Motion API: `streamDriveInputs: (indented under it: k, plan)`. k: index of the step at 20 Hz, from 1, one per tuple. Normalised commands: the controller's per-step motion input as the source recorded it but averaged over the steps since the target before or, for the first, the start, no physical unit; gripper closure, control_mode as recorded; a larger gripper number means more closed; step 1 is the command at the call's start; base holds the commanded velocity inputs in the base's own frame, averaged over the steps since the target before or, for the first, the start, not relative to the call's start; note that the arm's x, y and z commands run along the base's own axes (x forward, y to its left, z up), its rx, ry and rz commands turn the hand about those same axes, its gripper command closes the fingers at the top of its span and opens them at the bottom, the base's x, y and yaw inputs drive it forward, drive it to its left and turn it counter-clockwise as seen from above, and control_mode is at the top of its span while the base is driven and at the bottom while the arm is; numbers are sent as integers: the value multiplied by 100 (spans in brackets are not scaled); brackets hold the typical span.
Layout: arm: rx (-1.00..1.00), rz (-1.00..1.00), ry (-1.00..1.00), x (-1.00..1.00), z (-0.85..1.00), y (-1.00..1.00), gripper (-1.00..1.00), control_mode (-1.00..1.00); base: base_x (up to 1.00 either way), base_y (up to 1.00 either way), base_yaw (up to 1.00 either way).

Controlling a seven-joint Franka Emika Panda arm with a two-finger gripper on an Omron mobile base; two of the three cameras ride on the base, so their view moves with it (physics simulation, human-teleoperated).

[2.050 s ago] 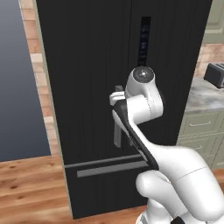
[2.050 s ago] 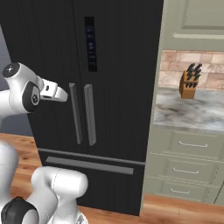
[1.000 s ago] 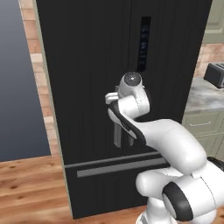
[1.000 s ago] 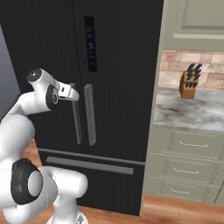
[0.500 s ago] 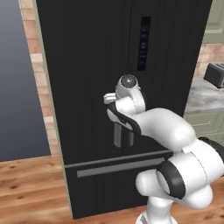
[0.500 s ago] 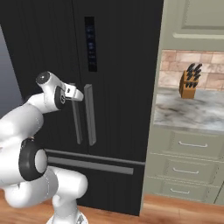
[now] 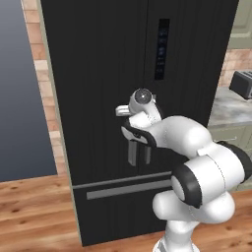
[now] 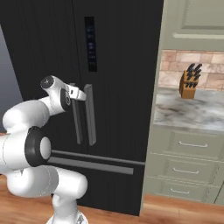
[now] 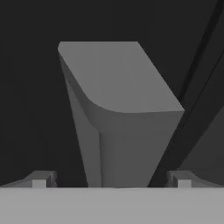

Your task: There is a bowl on the dining counter. Grab a lemon wedge from the fridge and place it in the bowl. Then get the liquor bottle and glass cup from the cabinet and place them next to the bowl.

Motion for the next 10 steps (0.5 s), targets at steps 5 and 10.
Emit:
streamDriveInputs:
  k: [5, 10]
  plan:
    - [0, 0, -9, 38, -23, 0, 100, -100, 0, 0, 0]
    - [0, 0, -3, 20, -6, 15, 100, -100, 0, 0, 0]
